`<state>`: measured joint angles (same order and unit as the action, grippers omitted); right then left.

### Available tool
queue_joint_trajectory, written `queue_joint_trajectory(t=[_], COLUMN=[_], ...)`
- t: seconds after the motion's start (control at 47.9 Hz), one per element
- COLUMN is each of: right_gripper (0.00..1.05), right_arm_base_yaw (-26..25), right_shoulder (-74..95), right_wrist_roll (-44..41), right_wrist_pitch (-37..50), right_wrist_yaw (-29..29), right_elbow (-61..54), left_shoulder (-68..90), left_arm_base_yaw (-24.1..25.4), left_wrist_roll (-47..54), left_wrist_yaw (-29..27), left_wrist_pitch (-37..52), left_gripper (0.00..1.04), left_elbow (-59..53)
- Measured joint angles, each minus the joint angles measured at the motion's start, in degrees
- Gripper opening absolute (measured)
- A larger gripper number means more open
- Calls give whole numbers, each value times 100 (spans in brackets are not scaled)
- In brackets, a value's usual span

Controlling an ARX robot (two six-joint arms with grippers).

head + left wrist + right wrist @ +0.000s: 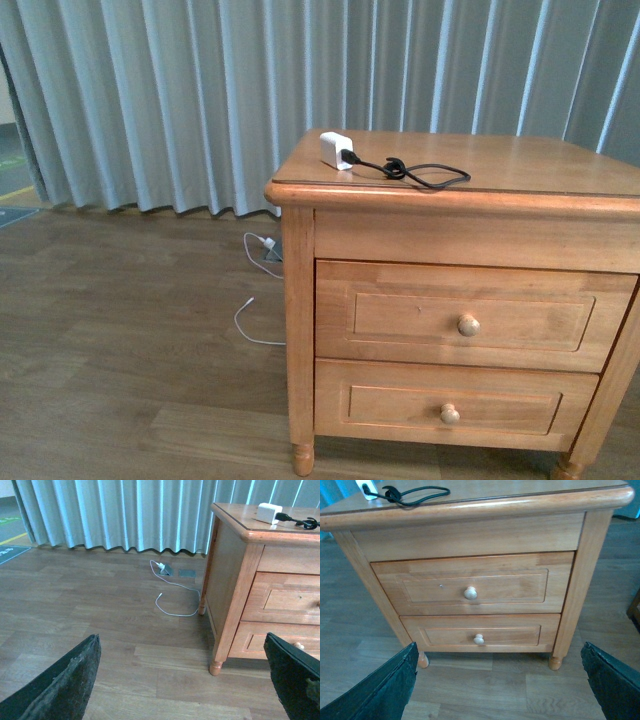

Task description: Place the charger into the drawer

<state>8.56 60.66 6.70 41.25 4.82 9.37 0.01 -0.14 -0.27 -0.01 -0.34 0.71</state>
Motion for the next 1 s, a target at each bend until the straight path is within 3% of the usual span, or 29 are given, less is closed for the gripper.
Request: queue_joint_trajectory(t=[0.146, 0.376, 1.002], right_gripper=[97, 97, 97], right_arm_base_yaw=[284, 660, 704], right_shoulder=[1814, 3875, 6988], right_wrist_roll=[-83, -192, -372], right_wrist_pitch=[765, 1189, 1528], right_wrist_yaw=[133, 291, 564], right_elbow=[754, 2052, 4789], left_shoulder=[0, 0, 0], left_arm_base_yaw=[0, 0, 0], left_wrist_roll=[0, 0, 0], left_wrist_yaw=[0, 0, 0], left_wrist_pitch=[0, 0, 0], left_gripper=[99, 99, 99], left_elbow=[0, 0, 0])
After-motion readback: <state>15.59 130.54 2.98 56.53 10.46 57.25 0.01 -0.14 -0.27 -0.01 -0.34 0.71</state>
